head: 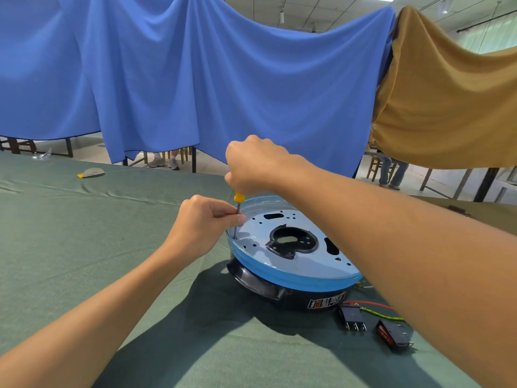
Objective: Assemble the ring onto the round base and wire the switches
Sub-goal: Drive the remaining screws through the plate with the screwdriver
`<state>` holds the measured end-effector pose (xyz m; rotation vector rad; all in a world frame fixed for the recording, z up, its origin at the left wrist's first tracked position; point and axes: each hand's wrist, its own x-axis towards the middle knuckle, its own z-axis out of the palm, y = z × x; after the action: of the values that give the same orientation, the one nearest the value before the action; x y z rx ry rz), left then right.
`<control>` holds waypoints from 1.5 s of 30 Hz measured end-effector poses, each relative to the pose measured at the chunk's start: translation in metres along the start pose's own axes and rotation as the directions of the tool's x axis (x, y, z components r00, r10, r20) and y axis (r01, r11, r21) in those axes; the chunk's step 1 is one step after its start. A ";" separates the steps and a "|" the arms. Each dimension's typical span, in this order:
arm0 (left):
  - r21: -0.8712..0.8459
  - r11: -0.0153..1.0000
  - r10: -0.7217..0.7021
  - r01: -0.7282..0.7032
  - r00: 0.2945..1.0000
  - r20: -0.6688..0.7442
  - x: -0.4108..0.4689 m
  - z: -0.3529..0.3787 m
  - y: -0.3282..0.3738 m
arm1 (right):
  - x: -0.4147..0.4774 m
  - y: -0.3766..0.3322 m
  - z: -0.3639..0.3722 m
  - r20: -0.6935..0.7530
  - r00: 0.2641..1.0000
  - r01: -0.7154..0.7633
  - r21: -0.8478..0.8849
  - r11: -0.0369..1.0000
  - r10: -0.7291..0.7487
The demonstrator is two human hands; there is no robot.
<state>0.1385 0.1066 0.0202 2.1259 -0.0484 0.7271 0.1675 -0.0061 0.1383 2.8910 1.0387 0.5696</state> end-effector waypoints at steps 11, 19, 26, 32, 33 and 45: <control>0.006 1.000 0.015 -0.015 0.996 0.085 -0.001 0.000 0.002 | 0.003 -0.002 -0.008 0.063 0.995 0.075 0.016 0.997 -0.076; -0.027 1.000 -0.005 0.007 0.999 0.054 -0.003 -0.002 0.001 | 0.005 -0.009 -0.013 0.122 0.984 0.137 -0.018 0.990 -0.134; -0.028 1.000 -0.005 0.010 0.989 0.149 0.000 -0.001 0.002 | 0.003 -0.006 -0.008 0.078 0.991 0.109 -0.024 0.994 -0.107; -0.006 1.000 0.011 -0.011 1.000 0.001 -0.002 0.001 0.002 | 0.003 -0.003 -0.007 0.103 0.992 0.076 -0.037 0.996 -0.072; 0.010 1.000 0.029 -0.029 0.999 0.026 -0.001 0.000 0.001 | 0.004 -0.004 -0.009 0.130 0.987 0.093 -0.014 0.996 -0.091; -0.047 0.999 -0.017 0.017 1.000 -0.011 -0.003 0.004 -0.002 | 0.004 -0.002 -0.004 0.099 0.992 0.075 -0.016 0.997 -0.073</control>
<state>0.1388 0.1048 0.0155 2.0750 -0.0410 0.7209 0.1678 -0.0029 0.1430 2.8176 1.1142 0.4268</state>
